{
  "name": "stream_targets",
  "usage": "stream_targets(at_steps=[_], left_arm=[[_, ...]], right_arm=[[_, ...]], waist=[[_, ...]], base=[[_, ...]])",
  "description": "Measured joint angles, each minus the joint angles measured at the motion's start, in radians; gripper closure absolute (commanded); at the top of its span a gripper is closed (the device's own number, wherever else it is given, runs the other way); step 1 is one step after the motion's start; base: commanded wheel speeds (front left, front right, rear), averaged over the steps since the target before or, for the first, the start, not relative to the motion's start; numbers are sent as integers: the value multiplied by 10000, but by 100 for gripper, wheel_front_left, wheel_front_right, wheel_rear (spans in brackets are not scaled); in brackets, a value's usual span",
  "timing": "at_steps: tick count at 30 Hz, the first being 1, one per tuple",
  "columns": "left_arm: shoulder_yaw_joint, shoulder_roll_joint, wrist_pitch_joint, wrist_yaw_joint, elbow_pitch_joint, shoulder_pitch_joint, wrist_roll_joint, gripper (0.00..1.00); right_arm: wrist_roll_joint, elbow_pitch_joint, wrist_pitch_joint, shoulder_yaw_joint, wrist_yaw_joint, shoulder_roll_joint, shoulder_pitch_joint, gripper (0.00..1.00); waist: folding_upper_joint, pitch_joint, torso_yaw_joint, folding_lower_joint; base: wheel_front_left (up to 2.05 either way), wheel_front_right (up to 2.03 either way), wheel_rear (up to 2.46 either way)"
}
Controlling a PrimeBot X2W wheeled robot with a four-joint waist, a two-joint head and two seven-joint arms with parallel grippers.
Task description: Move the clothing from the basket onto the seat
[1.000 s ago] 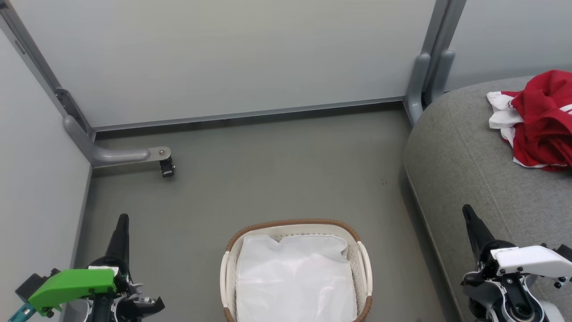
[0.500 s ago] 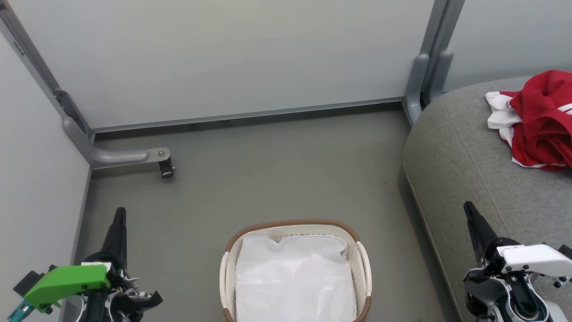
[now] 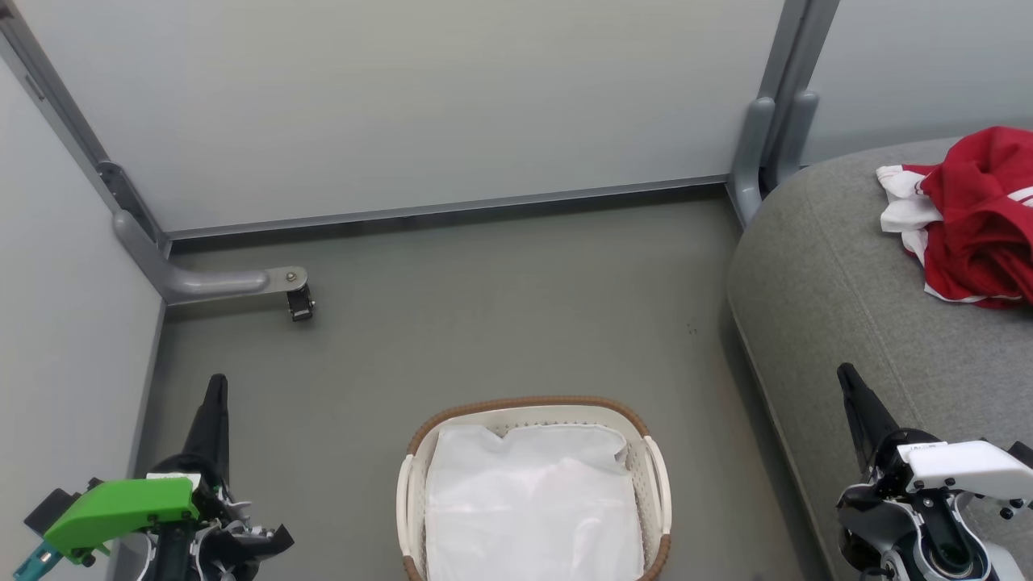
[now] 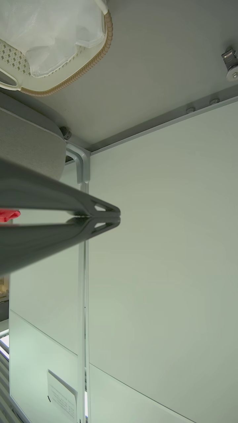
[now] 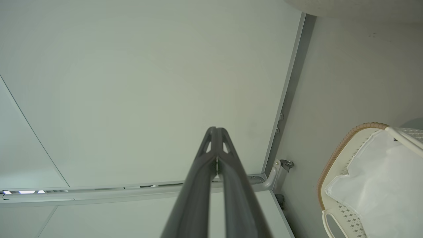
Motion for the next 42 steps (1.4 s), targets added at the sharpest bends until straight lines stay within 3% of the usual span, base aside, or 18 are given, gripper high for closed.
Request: stream_targets(at_steps=[42], left_arm=[[0, 0, 0, 0, -4, 0, -2, 100]], right_arm=[[0, 0, -2, -2, 0, -2, -2, 100]], waist=[[0, 0, 0, 0]], base=[[0, 0, 0]])
